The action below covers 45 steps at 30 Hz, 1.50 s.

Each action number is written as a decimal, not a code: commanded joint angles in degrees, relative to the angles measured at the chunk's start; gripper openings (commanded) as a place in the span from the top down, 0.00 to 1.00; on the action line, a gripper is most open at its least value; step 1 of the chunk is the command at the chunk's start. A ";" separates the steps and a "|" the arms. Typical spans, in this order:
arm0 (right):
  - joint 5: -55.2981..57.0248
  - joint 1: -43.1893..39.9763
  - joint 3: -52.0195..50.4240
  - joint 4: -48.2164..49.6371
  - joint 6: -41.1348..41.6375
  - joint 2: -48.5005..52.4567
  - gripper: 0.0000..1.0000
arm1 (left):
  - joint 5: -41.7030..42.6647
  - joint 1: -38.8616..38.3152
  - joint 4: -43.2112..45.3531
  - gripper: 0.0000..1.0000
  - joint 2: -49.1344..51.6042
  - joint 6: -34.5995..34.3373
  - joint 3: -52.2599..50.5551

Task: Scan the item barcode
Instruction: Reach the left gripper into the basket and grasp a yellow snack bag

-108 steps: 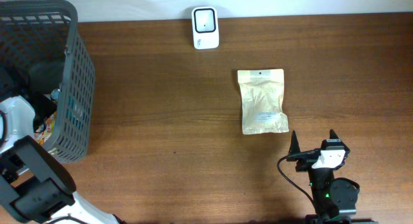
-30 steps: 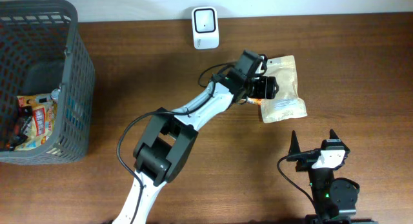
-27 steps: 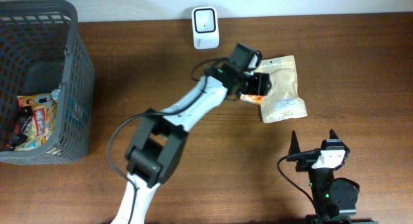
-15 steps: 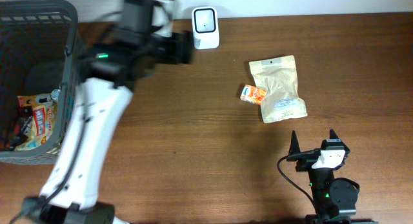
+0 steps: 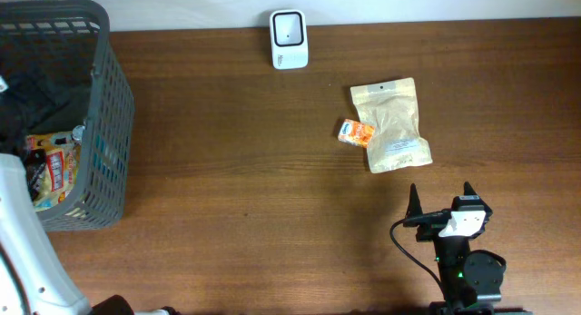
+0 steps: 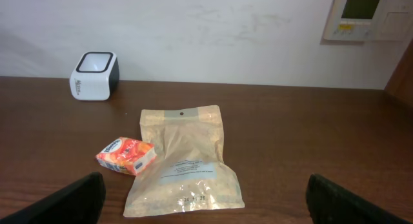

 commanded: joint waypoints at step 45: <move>0.44 -0.37 -0.48 -0.20 0.22 -0.39 0.02 | -4.85 7.52 5.09 0.29 34.01 -0.55 -10.71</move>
